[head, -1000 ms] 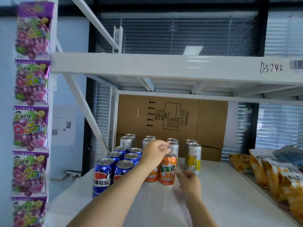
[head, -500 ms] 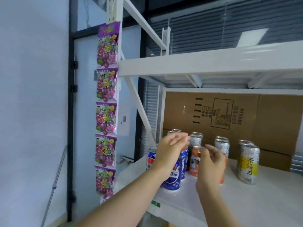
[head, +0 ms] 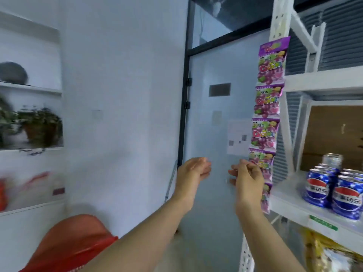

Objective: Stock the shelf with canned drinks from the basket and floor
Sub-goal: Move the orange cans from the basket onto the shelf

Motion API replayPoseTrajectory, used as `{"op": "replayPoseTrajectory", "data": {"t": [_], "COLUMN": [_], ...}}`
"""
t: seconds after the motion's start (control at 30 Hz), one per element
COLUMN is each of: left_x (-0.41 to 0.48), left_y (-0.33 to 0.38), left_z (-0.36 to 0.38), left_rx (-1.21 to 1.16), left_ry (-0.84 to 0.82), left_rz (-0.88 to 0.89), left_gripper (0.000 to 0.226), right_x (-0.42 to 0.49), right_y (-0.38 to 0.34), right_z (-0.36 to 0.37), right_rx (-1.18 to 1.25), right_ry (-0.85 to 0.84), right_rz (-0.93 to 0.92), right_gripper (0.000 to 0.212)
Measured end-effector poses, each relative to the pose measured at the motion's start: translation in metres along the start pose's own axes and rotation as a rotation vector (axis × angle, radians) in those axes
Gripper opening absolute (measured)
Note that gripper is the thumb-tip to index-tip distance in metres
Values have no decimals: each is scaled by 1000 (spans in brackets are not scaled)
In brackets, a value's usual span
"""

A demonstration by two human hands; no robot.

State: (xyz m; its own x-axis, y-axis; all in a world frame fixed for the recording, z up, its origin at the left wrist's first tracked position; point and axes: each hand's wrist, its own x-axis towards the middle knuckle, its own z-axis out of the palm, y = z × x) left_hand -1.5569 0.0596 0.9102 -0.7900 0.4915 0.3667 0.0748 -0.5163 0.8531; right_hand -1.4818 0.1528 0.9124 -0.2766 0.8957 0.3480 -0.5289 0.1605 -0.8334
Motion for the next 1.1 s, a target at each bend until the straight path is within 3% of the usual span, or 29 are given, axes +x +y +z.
{"op": "replayPoseTrajectory", "data": {"t": [0.27,0.57,0.9,1.1], "left_x": [-45,-72,-27,27], "left_y": [64,98,26,-67], "left_z": [-224,-372,-478,-534], "left_rx": [89,194,356,358], "left_ry": [284,564,665,754], "left_rz": [4,41,-50,-243], "left_gripper": [21,18,25,30], "right_x": [-158,-254,-259,-230], "right_y": [60,127,260,381], "right_z": [135,238,314,340], "right_rx": [70,94,10,-173], "right_ry": [-309,-589,-763,-846], "right_rz": [183,313,426,500], "right_gripper": [9,18,19,22]}}
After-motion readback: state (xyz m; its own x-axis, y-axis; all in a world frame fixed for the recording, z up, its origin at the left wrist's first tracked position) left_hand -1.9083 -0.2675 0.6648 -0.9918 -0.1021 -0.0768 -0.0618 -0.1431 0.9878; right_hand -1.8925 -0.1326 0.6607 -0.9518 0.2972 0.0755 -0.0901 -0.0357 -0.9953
